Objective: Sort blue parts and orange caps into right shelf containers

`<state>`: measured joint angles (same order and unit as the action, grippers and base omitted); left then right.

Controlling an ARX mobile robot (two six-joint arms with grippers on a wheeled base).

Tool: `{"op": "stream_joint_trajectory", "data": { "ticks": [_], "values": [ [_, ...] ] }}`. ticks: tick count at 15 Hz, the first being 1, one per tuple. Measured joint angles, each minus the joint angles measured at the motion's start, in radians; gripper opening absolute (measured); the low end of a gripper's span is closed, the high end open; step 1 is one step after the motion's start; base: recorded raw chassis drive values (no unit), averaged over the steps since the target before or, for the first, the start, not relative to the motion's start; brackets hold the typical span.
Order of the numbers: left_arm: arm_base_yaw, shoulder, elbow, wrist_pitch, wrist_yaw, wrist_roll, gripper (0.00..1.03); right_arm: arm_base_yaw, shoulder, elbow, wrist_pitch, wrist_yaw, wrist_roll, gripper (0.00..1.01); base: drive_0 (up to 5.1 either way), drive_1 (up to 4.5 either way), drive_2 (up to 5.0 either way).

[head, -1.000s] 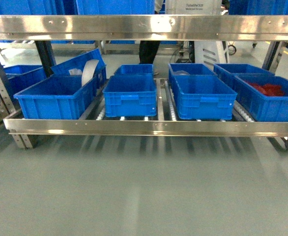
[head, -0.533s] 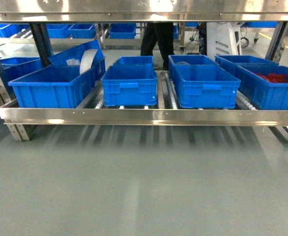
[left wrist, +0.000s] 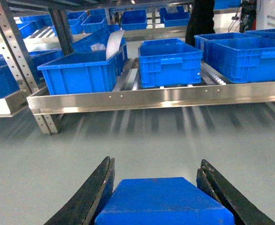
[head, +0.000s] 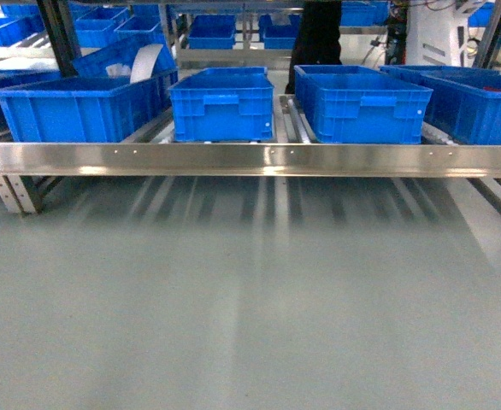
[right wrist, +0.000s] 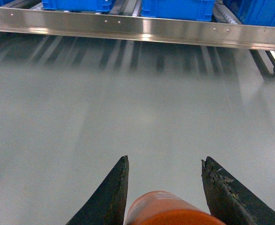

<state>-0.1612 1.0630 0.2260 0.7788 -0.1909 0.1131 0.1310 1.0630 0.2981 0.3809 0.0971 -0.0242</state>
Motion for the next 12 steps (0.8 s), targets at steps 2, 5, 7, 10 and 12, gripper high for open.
{"op": "stream_joint_trajectory", "data": {
  "ticks": [2, 5, 7, 10, 12],
  "values": [
    [0.0, 0.0, 0.0, 0.002, 0.0, 0.0, 0.44, 0.0, 0.0, 0.0, -0.001, 0.0, 0.0, 0.42, 0.0, 0.0, 0.0],
    [0.0, 0.0, 0.0, 0.001, 0.0, 0.0, 0.44, 0.0, 0.0, 0.0, 0.0, 0.0, 0.0, 0.42, 0.0, 0.0, 0.0],
    [0.0, 0.0, 0.0, 0.002, 0.0, 0.0, 0.44, 0.0, 0.0, 0.0, -0.001, 0.0, 0.0, 0.42, 0.0, 0.0, 0.0],
    [0.0, 0.0, 0.0, 0.0, 0.0, 0.0, 0.44, 0.0, 0.0, -0.001, -0.003, 0.0, 0.0, 0.42, 0.0, 0.0, 0.0],
    [0.0, 0.0, 0.0, 0.0, 0.0, 0.0, 0.44, 0.0, 0.0, -0.001, -0.002, 0.0, 0.0, 0.42, 0.0, 0.0, 0.0]
  ]
}}
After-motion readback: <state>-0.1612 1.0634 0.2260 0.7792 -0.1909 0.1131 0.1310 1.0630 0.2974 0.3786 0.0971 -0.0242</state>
